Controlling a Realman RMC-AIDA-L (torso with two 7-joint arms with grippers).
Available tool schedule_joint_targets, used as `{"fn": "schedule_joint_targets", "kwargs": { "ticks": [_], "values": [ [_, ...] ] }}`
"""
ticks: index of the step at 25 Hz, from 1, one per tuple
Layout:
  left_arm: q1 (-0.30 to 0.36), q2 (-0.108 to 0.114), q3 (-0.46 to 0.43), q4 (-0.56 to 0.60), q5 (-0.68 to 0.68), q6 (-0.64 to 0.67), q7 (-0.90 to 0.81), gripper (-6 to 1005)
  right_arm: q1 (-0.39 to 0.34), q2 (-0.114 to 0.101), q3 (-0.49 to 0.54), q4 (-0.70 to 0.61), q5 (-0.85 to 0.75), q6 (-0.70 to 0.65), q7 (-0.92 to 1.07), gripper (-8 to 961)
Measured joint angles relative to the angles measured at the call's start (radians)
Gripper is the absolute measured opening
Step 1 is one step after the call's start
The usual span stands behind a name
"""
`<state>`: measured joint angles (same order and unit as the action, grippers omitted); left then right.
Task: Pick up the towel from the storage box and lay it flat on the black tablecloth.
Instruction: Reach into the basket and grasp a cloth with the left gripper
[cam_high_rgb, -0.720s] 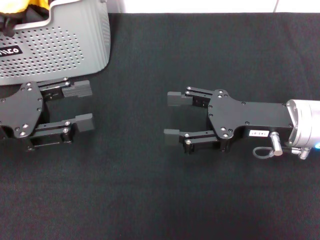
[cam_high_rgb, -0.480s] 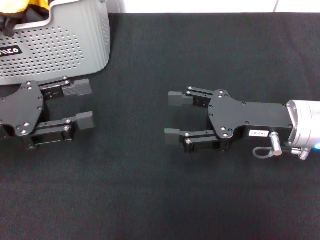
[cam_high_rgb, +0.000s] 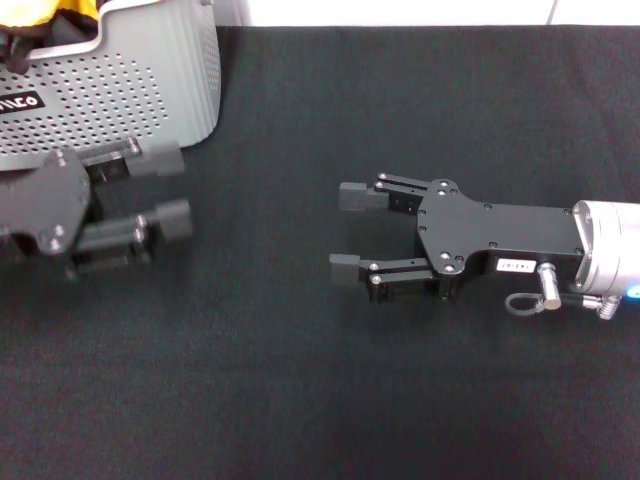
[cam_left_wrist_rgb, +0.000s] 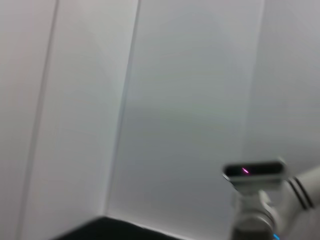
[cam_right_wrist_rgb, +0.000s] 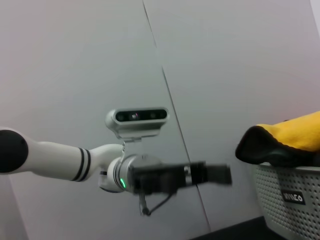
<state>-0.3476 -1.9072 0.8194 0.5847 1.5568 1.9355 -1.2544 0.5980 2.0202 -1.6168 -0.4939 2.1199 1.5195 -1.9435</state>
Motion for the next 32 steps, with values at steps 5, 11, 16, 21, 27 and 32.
{"fn": "schedule_joint_targets", "kwargs": {
  "ticks": [5,11,16,21,27,32],
  "values": [
    [0.009,-0.031,-0.156,0.126,0.003,-0.007,-0.111,715,0.0,0.0,0.001,0.0,0.0,-0.026,0.0,872],
    [0.06,-0.105,-0.318,0.61,0.027,-0.073,-0.326,712,-0.001,0.0,0.002,0.003,0.0,-0.069,-0.015,869],
    [0.111,-0.179,-0.35,0.962,0.225,-0.259,-0.378,710,-0.008,0.004,0.002,0.01,0.002,-0.089,-0.029,867],
    [0.125,-0.191,-0.329,0.99,0.364,-0.389,-0.37,708,-0.009,0.006,0.002,0.032,0.01,-0.101,-0.037,865],
    [0.112,-0.19,-0.327,0.907,0.42,-0.503,-0.314,670,-0.01,0.006,0.002,0.042,0.01,-0.107,-0.038,862],
    [0.106,-0.189,-0.302,0.867,0.428,-0.566,-0.295,633,-0.011,0.006,0.002,0.043,0.012,-0.109,-0.037,860]
  ]
}}
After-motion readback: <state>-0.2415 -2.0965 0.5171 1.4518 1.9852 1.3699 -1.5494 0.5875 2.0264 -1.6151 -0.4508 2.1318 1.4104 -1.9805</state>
